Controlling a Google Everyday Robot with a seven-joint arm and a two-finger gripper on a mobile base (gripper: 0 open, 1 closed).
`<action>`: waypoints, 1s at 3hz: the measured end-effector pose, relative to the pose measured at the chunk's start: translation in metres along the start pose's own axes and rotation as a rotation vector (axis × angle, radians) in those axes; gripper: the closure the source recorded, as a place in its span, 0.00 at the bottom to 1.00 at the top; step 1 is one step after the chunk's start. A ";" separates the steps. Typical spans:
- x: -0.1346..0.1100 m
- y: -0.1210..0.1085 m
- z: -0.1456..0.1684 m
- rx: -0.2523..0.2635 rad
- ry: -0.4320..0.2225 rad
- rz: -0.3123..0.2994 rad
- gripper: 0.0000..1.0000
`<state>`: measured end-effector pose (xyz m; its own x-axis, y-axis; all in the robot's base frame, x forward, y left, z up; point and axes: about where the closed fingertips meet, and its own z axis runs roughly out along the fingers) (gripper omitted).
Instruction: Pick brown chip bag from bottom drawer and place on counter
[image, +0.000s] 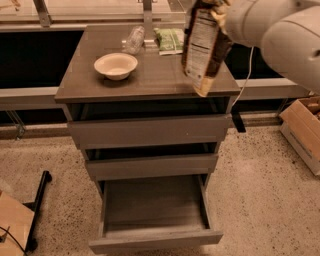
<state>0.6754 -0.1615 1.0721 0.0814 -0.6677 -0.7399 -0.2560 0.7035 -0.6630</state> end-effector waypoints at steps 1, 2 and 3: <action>-0.004 0.040 0.041 -0.085 -0.004 0.039 1.00; -0.003 0.072 0.070 -0.160 0.006 0.103 1.00; 0.008 0.083 0.099 -0.196 0.032 0.170 0.94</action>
Offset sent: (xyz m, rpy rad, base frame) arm 0.0789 0.0933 -0.0826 0.1539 0.2341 0.1544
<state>0.7501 -0.0844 0.9998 -0.0084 -0.5536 -0.8328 -0.4454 0.7477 -0.4925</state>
